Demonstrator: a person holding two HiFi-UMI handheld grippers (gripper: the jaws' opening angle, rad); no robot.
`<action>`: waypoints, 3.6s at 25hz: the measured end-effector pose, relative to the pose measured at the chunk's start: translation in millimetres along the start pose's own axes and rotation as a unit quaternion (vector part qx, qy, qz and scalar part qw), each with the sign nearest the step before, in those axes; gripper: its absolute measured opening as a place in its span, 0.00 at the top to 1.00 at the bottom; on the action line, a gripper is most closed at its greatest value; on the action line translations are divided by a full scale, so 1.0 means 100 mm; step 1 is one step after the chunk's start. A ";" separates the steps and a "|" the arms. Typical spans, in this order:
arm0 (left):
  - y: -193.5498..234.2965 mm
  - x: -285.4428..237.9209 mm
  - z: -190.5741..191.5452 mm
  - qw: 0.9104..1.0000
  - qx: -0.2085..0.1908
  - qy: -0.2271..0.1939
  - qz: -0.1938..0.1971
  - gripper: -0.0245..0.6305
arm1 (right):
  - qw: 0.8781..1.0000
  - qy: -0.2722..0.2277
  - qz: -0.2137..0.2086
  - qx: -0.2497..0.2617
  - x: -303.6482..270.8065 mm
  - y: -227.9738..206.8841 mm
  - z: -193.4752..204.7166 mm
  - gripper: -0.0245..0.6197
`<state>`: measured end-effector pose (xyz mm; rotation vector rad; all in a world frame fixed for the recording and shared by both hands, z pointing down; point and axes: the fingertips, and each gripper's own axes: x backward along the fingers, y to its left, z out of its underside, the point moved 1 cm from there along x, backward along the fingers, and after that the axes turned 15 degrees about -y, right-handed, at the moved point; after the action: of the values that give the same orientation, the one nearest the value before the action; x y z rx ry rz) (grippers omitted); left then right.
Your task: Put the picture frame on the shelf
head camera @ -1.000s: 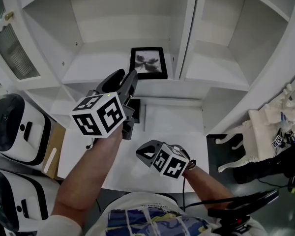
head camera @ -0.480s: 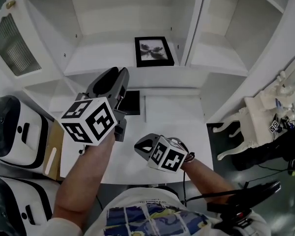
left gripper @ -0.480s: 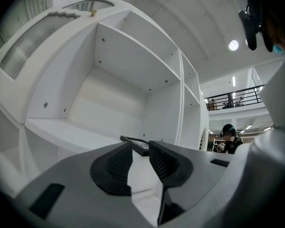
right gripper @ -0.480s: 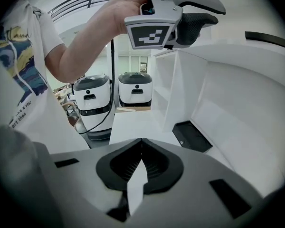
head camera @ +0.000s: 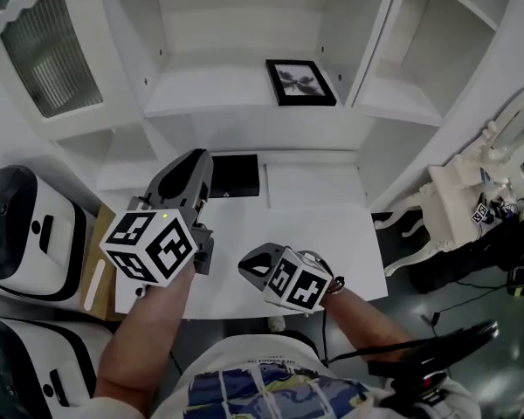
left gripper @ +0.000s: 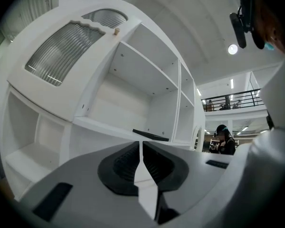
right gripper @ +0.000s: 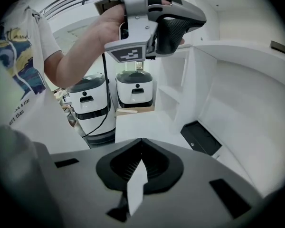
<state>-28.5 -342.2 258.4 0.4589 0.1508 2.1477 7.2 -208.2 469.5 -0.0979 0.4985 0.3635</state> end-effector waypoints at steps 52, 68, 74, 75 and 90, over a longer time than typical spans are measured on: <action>-0.17 3.61 1.12 0.939 -0.007 0.249 0.237 0.94 | 0.980 -0.073 0.166 -0.086 -0.27 1.76 -0.04 0.92; -0.16 3.67 1.17 0.939 -0.002 0.258 0.228 0.94 | 0.981 -0.081 0.148 -0.092 -0.34 1.82 -0.12 0.92; -0.23 3.65 1.23 0.935 -0.003 0.264 0.237 0.94 | 0.980 -0.085 0.151 -0.095 -0.29 1.82 -0.09 0.92; -0.24 3.64 1.24 0.934 -0.004 0.265 0.238 0.94 | 0.980 -0.085 0.151 -0.095 -0.29 1.81 -0.08 0.92; -0.37 3.48 1.35 0.930 -0.004 0.274 0.245 0.94 | 0.979 -0.086 0.159 -0.099 -0.14 1.67 0.02 0.92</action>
<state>-130.2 -47.6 466.5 -0.1462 0.3711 2.7256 -63.5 -57.0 477.1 -0.1781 0.3038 0.7283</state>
